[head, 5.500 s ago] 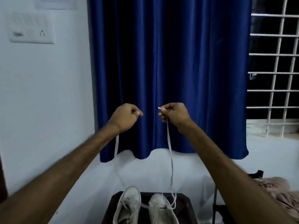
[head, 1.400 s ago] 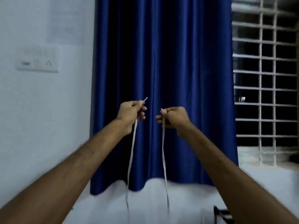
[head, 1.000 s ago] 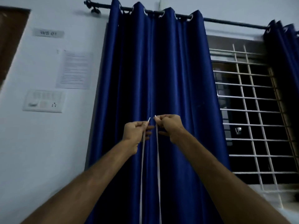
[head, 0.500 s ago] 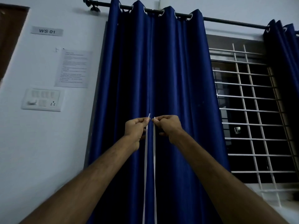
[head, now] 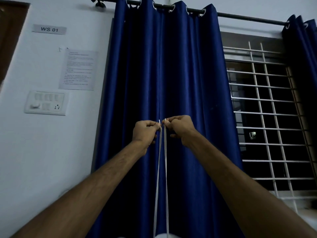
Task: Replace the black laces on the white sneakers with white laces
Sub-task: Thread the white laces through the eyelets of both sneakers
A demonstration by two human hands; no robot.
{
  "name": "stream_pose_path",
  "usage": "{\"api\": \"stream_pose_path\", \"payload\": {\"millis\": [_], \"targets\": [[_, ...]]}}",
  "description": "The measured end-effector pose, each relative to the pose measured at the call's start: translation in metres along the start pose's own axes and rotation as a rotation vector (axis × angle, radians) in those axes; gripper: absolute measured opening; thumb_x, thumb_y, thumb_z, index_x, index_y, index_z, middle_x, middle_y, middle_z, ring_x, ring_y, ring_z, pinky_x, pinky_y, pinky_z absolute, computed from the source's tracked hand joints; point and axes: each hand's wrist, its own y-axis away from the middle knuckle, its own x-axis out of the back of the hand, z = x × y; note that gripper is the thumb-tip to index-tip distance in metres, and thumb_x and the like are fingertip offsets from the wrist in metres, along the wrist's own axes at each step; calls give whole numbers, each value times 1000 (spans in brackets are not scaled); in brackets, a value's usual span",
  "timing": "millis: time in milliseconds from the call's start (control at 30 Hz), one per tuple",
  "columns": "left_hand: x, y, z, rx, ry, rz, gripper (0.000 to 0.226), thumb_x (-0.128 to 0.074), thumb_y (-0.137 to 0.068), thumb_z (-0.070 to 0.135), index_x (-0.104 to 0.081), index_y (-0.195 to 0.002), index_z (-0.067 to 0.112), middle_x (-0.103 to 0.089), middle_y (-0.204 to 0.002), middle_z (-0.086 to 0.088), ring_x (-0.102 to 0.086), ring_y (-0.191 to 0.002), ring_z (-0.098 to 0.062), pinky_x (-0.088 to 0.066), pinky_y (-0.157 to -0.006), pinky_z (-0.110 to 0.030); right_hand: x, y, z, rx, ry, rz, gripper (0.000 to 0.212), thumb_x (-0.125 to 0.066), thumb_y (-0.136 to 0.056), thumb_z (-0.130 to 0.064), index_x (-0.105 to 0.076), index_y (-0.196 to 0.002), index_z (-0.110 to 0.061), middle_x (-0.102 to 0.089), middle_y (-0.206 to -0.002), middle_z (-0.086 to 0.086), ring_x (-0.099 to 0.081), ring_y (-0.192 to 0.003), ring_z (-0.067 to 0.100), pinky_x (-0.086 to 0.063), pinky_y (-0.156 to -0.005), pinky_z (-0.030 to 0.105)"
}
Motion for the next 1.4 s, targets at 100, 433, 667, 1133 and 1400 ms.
{"api": "stream_pose_path", "payload": {"millis": [100,433,667,1133,1400], "targets": [[-1,-2,4,-11,-10,-9,12,-62,-94,20,-71,-96,14,-69,-90,-1,-59,-69,-10,-49,-53,-21,2,1,0,-3,2,-7,6,-67,-87,-14,-72,-90,-12,-70,-93,5,-63,-90,15,-58,-72,32],[1,-2,6,36,32,-25,13,-61,-94,19,-73,-95,15,-66,-94,4,-56,-74,-11,-52,-56,-24,10,-1,-1,-11,5,-22,9,-65,-88,-12,-72,-91,-16,-70,-97,2,-62,-91,14,-54,-69,30],[3,-1,15,41,59,-57,15,-58,-95,17,-72,-97,12,-64,-85,4,-60,-63,-6,-52,-52,-21,12,-3,-7,-21,11,-25,9,-66,-86,-12,-72,-92,-14,-71,-98,5,-64,-91,16,-56,-70,32],[93,93,-177,271,-377,-112,20,-51,-97,17,-62,-81,22,-65,-73,-4,-55,-54,-17,-50,-52,-29,70,86,113,-163,140,-123,9,-60,-95,-18,-66,-92,-12,-68,-73,-2,-56,-56,4,-57,-60,24],[50,239,-280,186,-1039,-549,9,-50,-95,28,-58,-99,27,-67,-100,6,-61,-91,-18,-51,-76,-35,21,205,306,-477,27,-355,4,-66,-89,-2,-67,-92,-2,-74,-81,11,-62,-65,14,-56,-65,29]]}}
